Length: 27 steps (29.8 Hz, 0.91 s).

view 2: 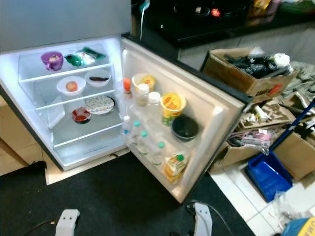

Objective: Restocking fridge

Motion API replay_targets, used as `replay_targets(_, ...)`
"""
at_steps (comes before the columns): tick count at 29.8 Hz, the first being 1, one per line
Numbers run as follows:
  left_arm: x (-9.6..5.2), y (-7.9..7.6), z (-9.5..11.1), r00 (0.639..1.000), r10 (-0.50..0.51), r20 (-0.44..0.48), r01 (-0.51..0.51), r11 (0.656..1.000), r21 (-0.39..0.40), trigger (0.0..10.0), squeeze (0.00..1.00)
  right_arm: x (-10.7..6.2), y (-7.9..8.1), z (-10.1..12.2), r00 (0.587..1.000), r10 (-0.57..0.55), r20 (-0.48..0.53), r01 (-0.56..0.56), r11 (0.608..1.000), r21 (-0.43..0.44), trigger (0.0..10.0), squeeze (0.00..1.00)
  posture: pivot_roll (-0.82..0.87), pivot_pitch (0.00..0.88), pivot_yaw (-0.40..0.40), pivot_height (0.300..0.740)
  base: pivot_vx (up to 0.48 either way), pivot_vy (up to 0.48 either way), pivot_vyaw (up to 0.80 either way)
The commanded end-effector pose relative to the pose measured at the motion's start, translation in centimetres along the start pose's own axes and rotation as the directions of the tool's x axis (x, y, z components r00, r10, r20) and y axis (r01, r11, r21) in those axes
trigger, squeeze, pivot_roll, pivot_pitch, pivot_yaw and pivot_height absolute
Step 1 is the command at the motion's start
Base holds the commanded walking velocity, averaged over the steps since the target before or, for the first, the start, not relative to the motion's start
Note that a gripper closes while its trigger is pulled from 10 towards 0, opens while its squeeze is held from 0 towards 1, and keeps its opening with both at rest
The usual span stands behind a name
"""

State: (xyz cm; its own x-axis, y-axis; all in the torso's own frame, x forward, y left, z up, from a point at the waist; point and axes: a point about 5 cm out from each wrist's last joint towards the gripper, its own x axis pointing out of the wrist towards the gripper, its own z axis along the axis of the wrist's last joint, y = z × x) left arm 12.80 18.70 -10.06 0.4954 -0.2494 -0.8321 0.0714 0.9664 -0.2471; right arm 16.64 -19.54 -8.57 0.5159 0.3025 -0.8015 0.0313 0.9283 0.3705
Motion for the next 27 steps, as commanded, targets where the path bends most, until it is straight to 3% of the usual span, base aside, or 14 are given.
replay_targets(1, -0.1, -0.8, -1.8, 0.997, -0.026, -0.072, 0.025, 1.0, -0.005, 10.0, 0.0, -0.1, -0.1, 1.2, 0.997, 0.019, 0.077, -0.02, 1.0, 0.007, 10.0, 0.0, -0.01, 0.064, -0.025, 0.74, 0.0, 0.0, 0.0)
replay_targets(5, -0.1, -0.7, -1.8, 0.997, -0.021, -0.075, 0.02, 1.0, -0.002, 10.0, 0.0, -0.1, 0.2, 1.8, 0.995, 0.056, 0.083, -0.052, 0.998, -0.044, 10.0, 0.0, -0.02, 0.064, -0.022, 0.74, 0.0, 0.0, 0.55)
replay_targets(19, 0.0, -0.9, -1.6, 0.997, -0.036, -0.066, 0.036, 0.999, -0.014, 10.0, 0.0, -0.5, -0.6, 2.1, 0.993, 0.041, 0.109, -0.039, 0.999, -0.018, 10.0, 0.0, -0.02, 0.062, -0.025, 0.74, 0.0, 0.0, 0.74)
replay_targets(23, 0.0, -1.0, -1.6, 0.996, -0.05, -0.068, 0.048, 0.999, -0.02, 10.0, 0.0, -0.6, -1.0, 1.7, 0.995, -0.014, 0.103, 0.013, 1.0, 0.009, 10.0, 0.0, -0.02, 0.064, -0.024, 0.74, 0.0, -0.142, 0.66)
replay_targets(27, 0.0, -1.1, -1.8, 0.995, -0.065, -0.077, 0.063, 0.998, -0.02, 10.0, 0.0, -0.6, -1.5, 1.2, 0.995, -0.075, 0.064, 0.075, 0.997, 0.008, 10.0, 0.0, -0.02, 0.064, -0.024, 0.74, 0.0, -0.467, 0.0)
